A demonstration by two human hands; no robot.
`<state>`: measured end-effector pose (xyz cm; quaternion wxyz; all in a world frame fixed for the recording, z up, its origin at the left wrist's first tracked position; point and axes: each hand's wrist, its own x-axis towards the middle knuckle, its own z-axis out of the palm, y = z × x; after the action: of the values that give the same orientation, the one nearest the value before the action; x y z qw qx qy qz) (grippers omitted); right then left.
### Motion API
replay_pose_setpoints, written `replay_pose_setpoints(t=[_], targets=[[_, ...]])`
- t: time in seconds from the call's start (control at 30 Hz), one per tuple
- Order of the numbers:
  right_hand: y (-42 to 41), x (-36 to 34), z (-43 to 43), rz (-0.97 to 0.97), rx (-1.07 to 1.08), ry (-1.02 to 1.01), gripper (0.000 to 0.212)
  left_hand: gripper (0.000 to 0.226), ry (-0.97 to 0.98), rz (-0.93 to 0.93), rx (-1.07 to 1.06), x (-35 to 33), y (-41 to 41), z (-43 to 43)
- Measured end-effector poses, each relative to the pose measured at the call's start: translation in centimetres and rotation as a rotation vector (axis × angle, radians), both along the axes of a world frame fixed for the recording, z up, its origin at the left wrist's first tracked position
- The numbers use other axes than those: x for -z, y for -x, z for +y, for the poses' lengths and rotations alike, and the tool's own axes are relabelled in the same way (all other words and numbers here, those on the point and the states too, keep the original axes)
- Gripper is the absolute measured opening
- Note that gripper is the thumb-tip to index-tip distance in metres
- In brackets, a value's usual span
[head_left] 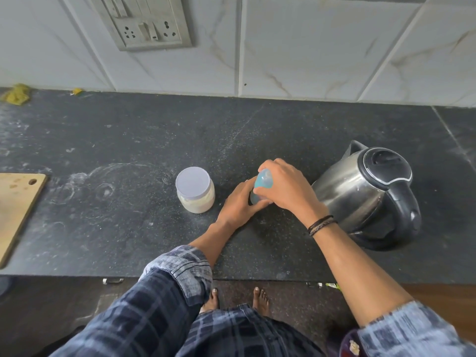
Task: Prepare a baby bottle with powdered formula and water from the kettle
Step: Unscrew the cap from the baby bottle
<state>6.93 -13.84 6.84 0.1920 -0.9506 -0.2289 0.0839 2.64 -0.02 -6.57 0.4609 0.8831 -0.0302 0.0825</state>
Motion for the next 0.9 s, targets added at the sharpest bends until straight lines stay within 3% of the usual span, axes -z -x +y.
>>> replay_pose_setpoints(t=[0.13,0.3,0.47,0.7,0.83,0.9], targets=[[-0.1,-0.1,0.1,0.013,-0.026,0.000,0.041,0.058,-0.004,-0.007,0.004,-0.2,0.1,0.0],[-0.7,-0.7,0.2,0.048,-0.095,0.077,0.059,0.061,0.012,0.013,0.004,-0.1,0.1,-0.1],[0.0,-0.2,0.5,0.001,-0.037,0.088,0.040,0.054,-0.001,0.038,0.000,0.2,0.1,0.0],[-0.2,0.0,0.6,0.042,-0.098,0.084,0.062,0.053,0.006,0.048,0.003,0.5,-0.1,0.1],[0.3,0.6,0.6,-0.009,-0.044,0.034,0.046,0.051,0.004,0.044,-0.003,0.5,-0.2,0.1],[0.2,0.4,0.6,0.026,-0.039,0.010,0.049,0.050,0.003,0.042,-0.003,0.4,-0.1,0.1]])
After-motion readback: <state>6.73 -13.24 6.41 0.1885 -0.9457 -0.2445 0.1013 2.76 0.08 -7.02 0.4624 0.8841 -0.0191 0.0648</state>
